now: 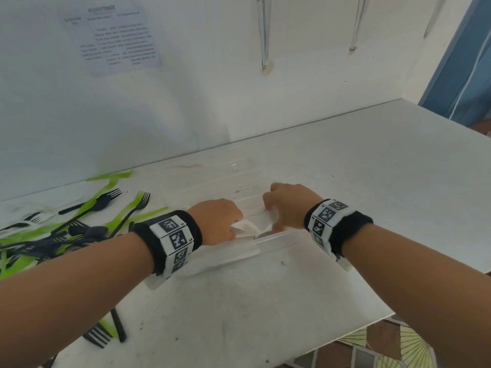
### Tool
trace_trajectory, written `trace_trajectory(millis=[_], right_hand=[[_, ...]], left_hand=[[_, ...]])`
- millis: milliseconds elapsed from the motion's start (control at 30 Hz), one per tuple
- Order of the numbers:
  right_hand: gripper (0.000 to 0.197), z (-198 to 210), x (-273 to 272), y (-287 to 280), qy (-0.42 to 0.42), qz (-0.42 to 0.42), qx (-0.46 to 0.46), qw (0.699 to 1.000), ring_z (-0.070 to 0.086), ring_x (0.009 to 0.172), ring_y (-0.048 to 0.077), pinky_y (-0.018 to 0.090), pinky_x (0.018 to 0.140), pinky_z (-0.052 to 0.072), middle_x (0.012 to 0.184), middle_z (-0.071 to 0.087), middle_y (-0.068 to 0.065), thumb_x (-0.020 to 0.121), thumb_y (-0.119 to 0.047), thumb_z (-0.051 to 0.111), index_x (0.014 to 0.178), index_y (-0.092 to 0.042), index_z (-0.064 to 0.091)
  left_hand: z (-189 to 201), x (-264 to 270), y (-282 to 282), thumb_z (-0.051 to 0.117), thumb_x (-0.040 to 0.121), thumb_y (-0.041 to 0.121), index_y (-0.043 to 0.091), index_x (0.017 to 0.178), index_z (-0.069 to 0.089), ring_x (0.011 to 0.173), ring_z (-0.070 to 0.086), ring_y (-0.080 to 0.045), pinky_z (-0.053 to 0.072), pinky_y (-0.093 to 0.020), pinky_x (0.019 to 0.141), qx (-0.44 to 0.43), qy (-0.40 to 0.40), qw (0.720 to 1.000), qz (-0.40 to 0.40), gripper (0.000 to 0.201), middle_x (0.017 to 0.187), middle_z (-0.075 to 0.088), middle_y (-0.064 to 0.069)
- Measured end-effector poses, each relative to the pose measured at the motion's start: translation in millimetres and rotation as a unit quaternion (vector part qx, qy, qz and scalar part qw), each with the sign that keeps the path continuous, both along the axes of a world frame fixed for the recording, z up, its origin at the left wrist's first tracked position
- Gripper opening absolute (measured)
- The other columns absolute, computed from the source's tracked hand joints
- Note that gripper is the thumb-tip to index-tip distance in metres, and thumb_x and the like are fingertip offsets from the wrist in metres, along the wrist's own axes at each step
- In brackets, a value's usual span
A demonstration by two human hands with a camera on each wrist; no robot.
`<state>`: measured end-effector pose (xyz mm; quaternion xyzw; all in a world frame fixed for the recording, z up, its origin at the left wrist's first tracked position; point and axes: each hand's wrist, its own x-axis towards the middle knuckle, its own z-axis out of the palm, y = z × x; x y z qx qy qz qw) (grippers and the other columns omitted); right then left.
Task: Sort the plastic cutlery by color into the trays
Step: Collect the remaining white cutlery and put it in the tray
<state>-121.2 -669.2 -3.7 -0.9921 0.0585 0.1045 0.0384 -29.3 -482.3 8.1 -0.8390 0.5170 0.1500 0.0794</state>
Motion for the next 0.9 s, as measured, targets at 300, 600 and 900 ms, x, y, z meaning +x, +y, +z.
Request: trace_trajectory(millis=[300,600,900], right_hand=[[0.035,0,0,-5,0.014,0.020,0.007,1.000,0.061,0.094,0.019,0.038,0.087,0.055,0.104,0.063,-0.005,0.085,-0.045,0.071,0.110,-0.021,0.068],[0.020,-4,2,-6,-0.023,0.024,0.021,0.999,0.061,0.096,0.020,0.035,0.086,0.054,0.105,0.062,-0.001,0.091,-0.032,0.067,0.108,-0.021,0.068],[0.024,8,-2,-7,-0.141,0.018,0.190,0.971,0.061,0.094,0.010,0.029,0.086,0.050,0.099,0.061,-0.014,0.095,-0.038,0.053,0.114,-0.031,0.066]], left_hand=[[1,0,-7,0.060,0.100,0.035,0.012,0.113,0.069,0.091,0.060,-0.021,0.050,-0.032,0.082,0.031,-0.017,0.999,0.005,0.028,0.109,0.060,-0.005],[-3,-1,-10,0.055,0.101,0.027,0.013,0.112,0.065,0.089,0.060,-0.022,0.053,-0.036,0.084,0.045,-0.038,0.998,0.015,0.021,0.112,0.056,-0.005],[13,-1,-9,0.035,0.104,0.036,0.015,0.113,0.040,0.081,0.054,-0.020,0.043,-0.035,0.072,-0.018,0.038,0.992,0.120,0.023,0.112,0.040,-0.006]])
